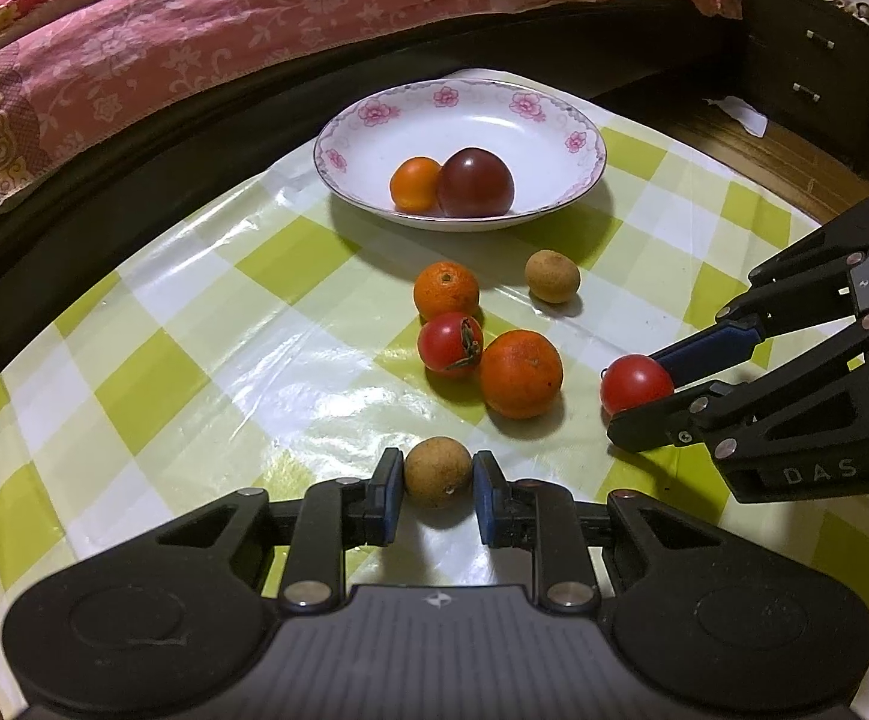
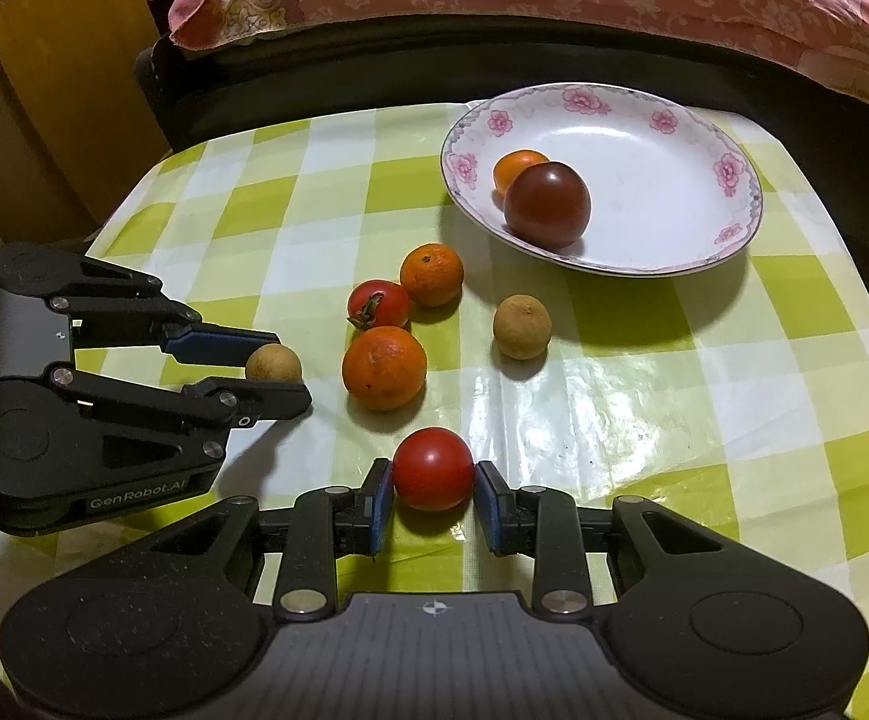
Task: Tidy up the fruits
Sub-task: 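Carry both fruits to the white bowl and open both tools inside it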
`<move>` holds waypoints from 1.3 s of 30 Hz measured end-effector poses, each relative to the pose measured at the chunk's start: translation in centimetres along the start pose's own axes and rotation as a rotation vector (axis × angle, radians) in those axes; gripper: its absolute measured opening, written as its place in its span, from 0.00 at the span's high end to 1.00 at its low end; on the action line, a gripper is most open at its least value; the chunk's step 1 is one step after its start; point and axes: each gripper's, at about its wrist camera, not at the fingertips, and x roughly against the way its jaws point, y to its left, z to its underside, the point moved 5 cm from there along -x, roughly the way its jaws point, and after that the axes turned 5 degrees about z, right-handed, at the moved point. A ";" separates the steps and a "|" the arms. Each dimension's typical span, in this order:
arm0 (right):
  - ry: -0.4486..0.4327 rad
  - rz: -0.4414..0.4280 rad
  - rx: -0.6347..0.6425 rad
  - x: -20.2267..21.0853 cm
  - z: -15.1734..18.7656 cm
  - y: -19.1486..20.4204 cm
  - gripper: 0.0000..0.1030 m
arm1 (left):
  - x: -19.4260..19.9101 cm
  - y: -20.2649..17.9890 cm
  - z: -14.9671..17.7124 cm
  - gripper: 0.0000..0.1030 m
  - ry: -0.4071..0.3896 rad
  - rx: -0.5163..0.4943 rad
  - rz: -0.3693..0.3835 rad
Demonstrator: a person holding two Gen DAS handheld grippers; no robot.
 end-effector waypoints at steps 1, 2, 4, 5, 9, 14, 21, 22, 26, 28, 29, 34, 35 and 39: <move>0.000 0.003 0.003 0.0 0.0 0.0 0.75 | 0.0 0.0 0.0 0.69 0.001 0.000 0.000; 0.000 0.005 0.005 0.0 0.0 0.1 0.75 | 0.0 -0.1 0.0 0.69 0.001 -0.001 0.002; 0.000 0.009 0.010 0.0 0.0 0.2 0.75 | 0.0 -0.2 0.0 0.69 -0.001 -0.008 0.003; 0.000 0.010 0.012 -0.1 0.0 0.2 0.75 | 0.1 -0.3 -0.1 0.69 -0.003 -0.011 0.003; -0.002 0.016 0.017 -0.1 -0.1 0.2 0.75 | 0.3 -0.4 -0.5 0.69 -0.013 -0.013 0.002; -0.016 0.024 0.023 0.2 -0.3 0.2 0.75 | 0.6 -0.6 -1.1 0.69 -0.028 -0.015 -0.002; -0.034 0.033 0.024 0.6 -0.7 0.1 0.75 | 0.8 -1.0 -2.2 0.69 -0.046 -0.022 0.000; -0.036 0.034 0.023 0.7 -0.7 0.1 0.75 | 0.9 -1.0 -2.4 0.69 -0.049 -0.021 -0.001; -0.044 0.039 0.023 0.8 -1.0 0.1 0.75 | 0.9 -0.9 -3.0 0.69 -0.060 -0.019 -0.004; -0.050 0.041 0.023 0.9 -1.2 0.0 0.75 | 1.0 -1.0 -3.4 0.69 -0.066 -0.020 -0.006; -0.053 0.042 0.023 0.9 -1.3 0.0 0.75 | 1.0 -1.1 -3.5 0.69 -0.069 -0.021 -0.007; -0.072 0.048 0.019 1.2 -1.8 -0.3 0.75 | 0.9 -1.2 -4.4 0.69 -0.080 -0.018 -0.010; -0.075 0.049 0.016 1.3 -1.9 -0.3 0.75 | 0.9 -1.2 -4.6 0.69 -0.083 -0.017 -0.010; -0.086 0.056 0.004 1.4 -2.4 -0.8 0.75 | 0.7 -1.0 -5.8 0.69 -0.097 -0.008 -0.016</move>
